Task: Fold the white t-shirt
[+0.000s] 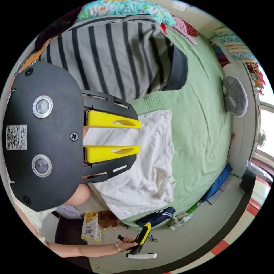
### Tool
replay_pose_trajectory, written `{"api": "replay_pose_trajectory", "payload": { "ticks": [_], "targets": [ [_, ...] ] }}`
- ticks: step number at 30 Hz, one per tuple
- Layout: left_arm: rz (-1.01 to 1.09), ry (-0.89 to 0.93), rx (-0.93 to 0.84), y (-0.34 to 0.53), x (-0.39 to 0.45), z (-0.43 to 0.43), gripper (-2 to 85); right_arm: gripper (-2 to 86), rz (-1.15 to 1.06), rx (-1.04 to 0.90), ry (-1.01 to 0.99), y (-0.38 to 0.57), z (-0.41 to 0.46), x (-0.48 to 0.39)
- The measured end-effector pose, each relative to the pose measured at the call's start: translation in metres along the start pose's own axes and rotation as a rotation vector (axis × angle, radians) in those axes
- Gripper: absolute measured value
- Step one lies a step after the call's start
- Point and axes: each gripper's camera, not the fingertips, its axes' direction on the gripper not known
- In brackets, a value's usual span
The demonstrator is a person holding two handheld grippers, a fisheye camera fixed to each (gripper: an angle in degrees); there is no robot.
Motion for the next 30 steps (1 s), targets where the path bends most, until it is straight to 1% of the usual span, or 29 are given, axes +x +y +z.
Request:
{"api": "replay_pose_trajectory", "payload": {
  "ticks": [3,5,7,10,12,13,14,15,17,18,20,23,25,28,30],
  "targets": [
    [0.042,0.034,-0.031,0.036,-0.002,0.004,11.5,6.6,-0.070,-0.053,0.023,0.042,0.015,0.010],
    [0.046,0.059,-0.042,0.063,-0.006,0.007,13.5,7.9,-0.041,-0.109,0.007,0.068,0.027,0.024],
    [0.050,0.040,-0.044,0.079,-0.007,0.011,14.7,8.7,-0.026,-0.127,-0.025,0.083,0.035,0.032],
    [0.051,0.063,-0.072,0.090,-0.008,0.025,15.4,8.9,0.012,-0.150,-0.065,0.094,0.049,0.040],
    [0.020,0.055,-0.070,0.090,-0.009,0.033,13.2,7.3,0.062,-0.164,-0.101,0.094,0.058,0.044],
    [-0.004,0.057,-0.067,0.088,-0.010,0.037,7.5,4.0,0.078,-0.164,-0.113,0.093,0.061,0.044],
    [-0.026,0.068,-0.072,0.086,-0.010,0.038,3.7,1.4,0.086,-0.158,-0.110,0.091,0.059,0.044],
    [-0.043,0.073,-0.079,0.085,-0.010,0.037,2.8,0.5,0.094,-0.153,-0.097,0.091,0.057,0.043],
    [-0.013,0.095,-0.062,0.085,-0.006,0.021,0.7,-1.1,0.038,-0.111,-0.058,0.093,0.039,0.036],
    [0.004,0.082,-0.047,0.087,-0.004,0.014,0.5,-1.2,0.016,-0.096,-0.043,0.095,0.033,0.035],
    [0.049,-0.009,0.004,0.096,0.001,-0.014,0.0,-1.4,-0.050,-0.042,-0.025,0.106,0.008,0.033],
    [0.029,0.001,0.003,0.111,-0.010,-0.026,-0.1,-1.5,-0.069,0.002,-0.076,0.125,-0.006,0.040],
    [0.008,0.013,-0.012,0.119,-0.017,-0.019,0.1,-1.5,-0.065,-0.009,-0.087,0.135,0.000,0.043],
    [-0.025,0.000,0.083,0.124,-0.023,-0.012,1.0,-1.4,-0.013,-0.038,-0.090,0.146,0.023,0.053],
    [-0.042,0.012,0.123,0.119,-0.023,-0.010,3.2,-1.4,0.033,-0.058,-0.084,0.149,0.036,0.060]
  ]
}}
